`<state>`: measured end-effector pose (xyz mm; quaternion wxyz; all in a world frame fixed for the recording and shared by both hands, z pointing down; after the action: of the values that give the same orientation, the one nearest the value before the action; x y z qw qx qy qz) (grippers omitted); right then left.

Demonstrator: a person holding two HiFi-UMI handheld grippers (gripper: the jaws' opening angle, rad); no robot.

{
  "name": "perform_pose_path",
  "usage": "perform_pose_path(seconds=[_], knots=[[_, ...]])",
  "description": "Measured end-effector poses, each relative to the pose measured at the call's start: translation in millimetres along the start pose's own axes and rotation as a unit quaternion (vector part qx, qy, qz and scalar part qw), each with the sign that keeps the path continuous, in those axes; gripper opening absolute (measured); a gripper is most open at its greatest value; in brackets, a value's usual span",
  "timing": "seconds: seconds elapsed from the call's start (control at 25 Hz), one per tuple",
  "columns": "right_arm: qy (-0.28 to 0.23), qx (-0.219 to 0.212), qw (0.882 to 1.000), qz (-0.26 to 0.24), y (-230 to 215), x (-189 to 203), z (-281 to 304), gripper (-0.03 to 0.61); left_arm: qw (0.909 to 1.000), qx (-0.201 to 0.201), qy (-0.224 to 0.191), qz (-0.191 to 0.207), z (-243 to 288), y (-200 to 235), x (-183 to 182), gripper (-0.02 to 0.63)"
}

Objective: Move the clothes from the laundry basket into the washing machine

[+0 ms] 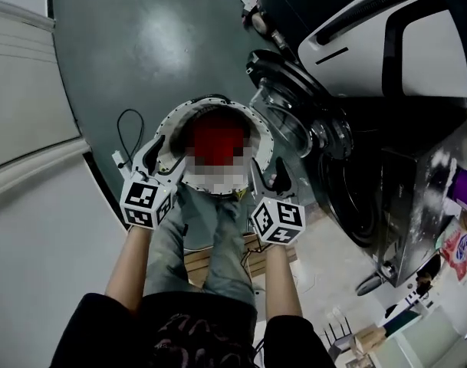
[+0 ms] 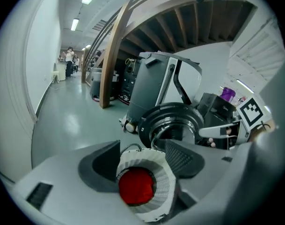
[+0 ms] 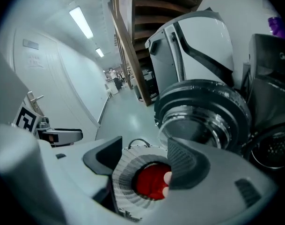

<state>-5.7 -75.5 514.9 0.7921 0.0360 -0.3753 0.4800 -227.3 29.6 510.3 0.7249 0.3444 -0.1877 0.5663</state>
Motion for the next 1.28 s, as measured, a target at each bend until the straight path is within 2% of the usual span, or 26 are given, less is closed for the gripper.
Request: perform_pose_path(seconds=[0.32,0.52,0.96,1.16,1.28], knots=[[0.052,0.0,0.999,0.003,-26,77,77,0.307,0.9977,0.021,0.065,-0.009,83,13,90,0.301],[0.082,0.001,0.996,0.02,-39,124,123,0.308,0.9949,0.023,0.093,-0.032,129,28,139,0.301],[0.131,0.011,0.991,0.028,-77,201,235,0.314,0.9871,0.029,0.154,-0.034,244,78,223,0.311],[0.176,0.011,0.984,0.028,-93,242,283,0.315,0.9807,0.034,0.192,-0.011,288,91,260,0.318],[0.187,0.012,0.982,0.019,-101,259,303,0.317,0.9775,0.033,0.207,-0.023,309,100,283,0.327]])
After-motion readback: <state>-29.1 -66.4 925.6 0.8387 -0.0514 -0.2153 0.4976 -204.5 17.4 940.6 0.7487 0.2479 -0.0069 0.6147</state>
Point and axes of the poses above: the fingertips, and each gripper's own axes: z forward along the fingers, y to its left, x out of its underside, the point moved 3 cm from there along -z, backward along the fingers, and after that the axes turned 5 degrees about y, right-handed, at the moved point
